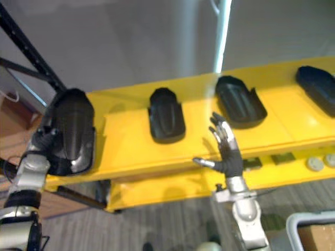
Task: Walk over and take plastic housings, then place them on the shelf
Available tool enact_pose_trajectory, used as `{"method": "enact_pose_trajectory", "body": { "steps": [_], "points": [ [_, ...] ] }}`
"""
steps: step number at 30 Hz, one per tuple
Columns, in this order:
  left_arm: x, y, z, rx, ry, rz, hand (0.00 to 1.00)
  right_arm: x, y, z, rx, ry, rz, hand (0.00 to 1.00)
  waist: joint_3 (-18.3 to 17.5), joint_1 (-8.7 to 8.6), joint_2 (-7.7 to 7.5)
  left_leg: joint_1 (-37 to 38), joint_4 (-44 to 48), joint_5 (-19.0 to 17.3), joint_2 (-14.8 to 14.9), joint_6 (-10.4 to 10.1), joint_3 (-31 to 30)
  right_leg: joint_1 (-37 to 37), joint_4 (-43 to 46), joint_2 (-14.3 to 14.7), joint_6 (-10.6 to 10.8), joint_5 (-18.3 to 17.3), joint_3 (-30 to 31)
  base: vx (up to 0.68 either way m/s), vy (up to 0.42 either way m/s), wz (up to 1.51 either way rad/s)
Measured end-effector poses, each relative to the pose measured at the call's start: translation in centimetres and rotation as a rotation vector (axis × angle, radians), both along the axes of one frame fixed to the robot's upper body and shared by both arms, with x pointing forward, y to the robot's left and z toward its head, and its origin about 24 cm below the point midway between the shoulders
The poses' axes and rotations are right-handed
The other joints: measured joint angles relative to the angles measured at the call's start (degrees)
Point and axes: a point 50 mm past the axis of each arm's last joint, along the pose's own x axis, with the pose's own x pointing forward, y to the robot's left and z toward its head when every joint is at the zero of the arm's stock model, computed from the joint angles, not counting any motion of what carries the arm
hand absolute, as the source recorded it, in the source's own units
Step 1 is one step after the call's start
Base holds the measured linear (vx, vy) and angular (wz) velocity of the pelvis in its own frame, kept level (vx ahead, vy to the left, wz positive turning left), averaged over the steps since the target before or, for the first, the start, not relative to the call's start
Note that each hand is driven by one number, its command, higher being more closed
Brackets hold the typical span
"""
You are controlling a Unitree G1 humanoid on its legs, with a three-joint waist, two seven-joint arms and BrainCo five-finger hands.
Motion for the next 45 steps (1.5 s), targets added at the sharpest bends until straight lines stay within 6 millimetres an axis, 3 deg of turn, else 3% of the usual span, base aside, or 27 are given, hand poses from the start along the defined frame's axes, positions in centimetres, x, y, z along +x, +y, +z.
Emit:
{"method": "enact_pose_trajectory", "body": {
  "steps": [5, 9, 17, 21, 22, 30, 38, 45],
  "points": [
    [0.6, 0.3, 0.7, -0.008, 0.056, -0.006, 1.0, 0.1, -0.2, -0.2, -0.008, 0.036, 0.01, 0.0, 0.68, -0.28, 1.1, 0.04, 0.01, -0.02, -0.02, 0.06, 0.66, -1.08, 1.27, -0.02, -0.02, -0.38, 1.07, -0.01, 0.007, -0.07],
    [0.2, 0.9, -0.3, -0.045, 0.116, 0.03, 1.0, 0.0, 0.0, 0.4, -0.024, 0.024, 0.037, 0.0, 1.88, -1.29, 2.16, -0.22, 0.21, -0.04, 0.0, 0.09, 0.99, -2.6, 3.54, -0.1, -0.15, -1.34, 1.54, -0.01, 0.0, -0.02],
    [0.2, 1.9, 0.3, -0.075, 0.141, 0.093, 1.0, -0.1, -0.1, 1.3, -0.041, 0.007, 0.071, 0.0, 6.52, -2.82, 2.2, -1.21, 1.05, -0.09, -0.15, 0.16, 2.1, -5.89, 7.54, -0.44, -0.23, -2.63, 3.12, -0.01, -0.001, -0.07],
    [0.1, 1.9, 0.2, -0.11, 0.129, 0.097, 1.0, -0.1, -0.2, 1.3, -0.025, 0.014, 0.079, 0.0, 6.9, -3.41, 2.36, -1.19, 1.11, -0.12, -0.27, 0.2, 2.19, -6.78, 9.42, -0.63, -0.24, -3.86, 3.4, 0.0, 0.0, 0.0],
    [0.1, 1.9, 0.2, -0.112, 0.128, 0.097, 0.0, -0.1, -0.2, 1.3, -0.019, 0.013, 0.081, 0.0, 6.92, -3.47, 2.39, -1.19, 1.11, -0.12, -0.28, 0.2, 2.19, -6.87, 9.63, -0.64, -0.25, -3.98, 3.42, 0.0, 0.0, 0.0],
    [-0.3, 2.2, -0.2, -0.128, 0.101, 0.151, 0.0, -0.3, -0.4, 2.1, -0.041, -0.018, 0.099, 0.0, 9.54, -4.58, 2.75, -1.1, 1.77, -0.29, -0.56, 0.38, 2.51, -7.9, 11.84, -1.0, -0.27, -4.87, 4.29, -0.01, 0.0, -0.02],
    [-0.9, 2.8, 0.0, -0.055, 0.019, 0.275, 0.0, -0.4, -0.6, 2.1, -0.061, -0.018, 0.129, 0.0, 9.79, -5.41, 3.22, -0.75, 2.09, -0.44, -0.7, 0.58, 3.64, -8.48, 12.39, -1.01, -0.18, -4.9, 5.49, -0.02, 0.0, -0.07],
    [-1.1, 3.3, 3.1, 0.094, -0.259, 0.451, 0.0, -1.0, -0.8, 1.5, -0.044, 0.003, 0.142, 0.0, 9.78, -5.69, 3.22, -0.28, 1.92, -0.58, -0.88, 0.63, 3.64, -8.09, 12.0, -1.19, 0.23, -5.15, 5.54, 0.0, 0.001, -0.01]
  ]
}}
